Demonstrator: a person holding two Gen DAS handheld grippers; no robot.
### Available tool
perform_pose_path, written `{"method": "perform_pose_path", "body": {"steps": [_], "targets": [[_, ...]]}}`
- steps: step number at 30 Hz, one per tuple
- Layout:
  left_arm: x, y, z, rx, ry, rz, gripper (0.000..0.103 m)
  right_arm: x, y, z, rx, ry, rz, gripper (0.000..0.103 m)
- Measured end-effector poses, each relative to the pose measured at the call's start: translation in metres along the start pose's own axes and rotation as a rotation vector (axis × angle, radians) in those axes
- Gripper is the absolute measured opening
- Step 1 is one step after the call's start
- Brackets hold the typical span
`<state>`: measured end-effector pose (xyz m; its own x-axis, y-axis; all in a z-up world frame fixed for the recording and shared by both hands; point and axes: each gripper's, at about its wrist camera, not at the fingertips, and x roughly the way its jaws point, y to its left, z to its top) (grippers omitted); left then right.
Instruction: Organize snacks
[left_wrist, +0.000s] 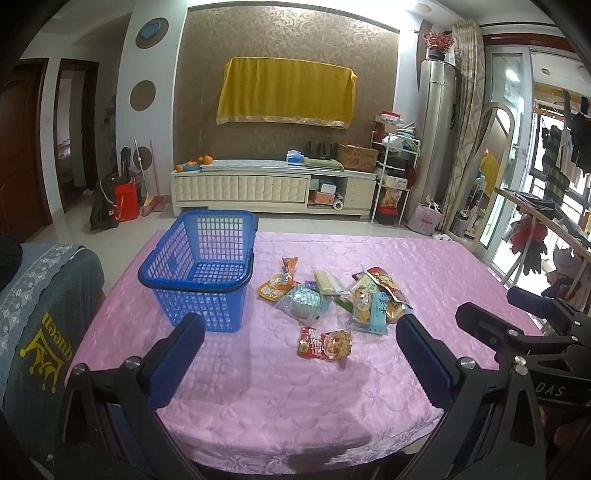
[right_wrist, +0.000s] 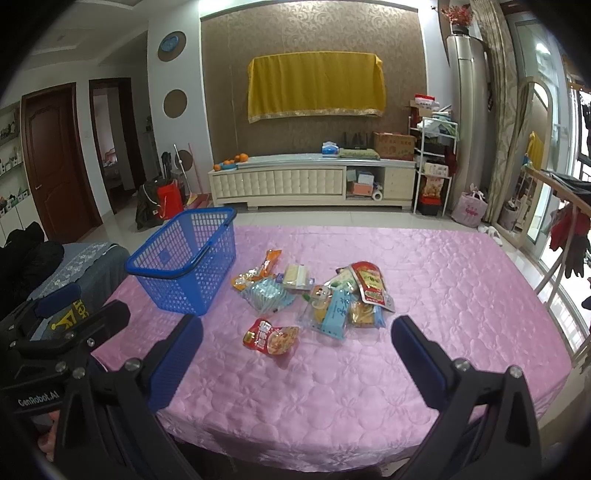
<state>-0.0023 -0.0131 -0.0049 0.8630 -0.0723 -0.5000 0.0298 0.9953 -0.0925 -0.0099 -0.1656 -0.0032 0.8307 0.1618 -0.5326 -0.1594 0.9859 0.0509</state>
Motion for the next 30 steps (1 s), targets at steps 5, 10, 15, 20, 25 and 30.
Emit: {"method": "perform_pose_path", "body": {"steps": [5,10,15,20,25,30], "targets": [[0.004,-0.006,0.009,0.031,-0.001,-0.007,0.102,0.002,-0.009,0.009,0.018,0.001,0.013,0.103],[0.014,-0.013,0.023,0.063,0.008,-0.015,0.102,0.001,-0.016,0.022,0.001,-0.042,-0.013,0.103],[0.031,-0.02,0.037,0.09,0.033,-0.034,0.103,0.011,-0.028,0.035,0.011,-0.047,0.0,0.103],[0.057,-0.021,0.044,0.09,0.098,-0.088,0.102,0.025,-0.041,0.043,0.033,-0.041,0.016,0.103],[0.085,-0.027,0.044,0.106,0.161,-0.11,0.102,0.05,-0.053,0.042,0.06,0.016,-0.008,0.103],[0.118,-0.029,0.041,0.109,0.238,-0.123,0.102,0.081,-0.074,0.034,0.136,0.113,-0.004,0.103]]}}
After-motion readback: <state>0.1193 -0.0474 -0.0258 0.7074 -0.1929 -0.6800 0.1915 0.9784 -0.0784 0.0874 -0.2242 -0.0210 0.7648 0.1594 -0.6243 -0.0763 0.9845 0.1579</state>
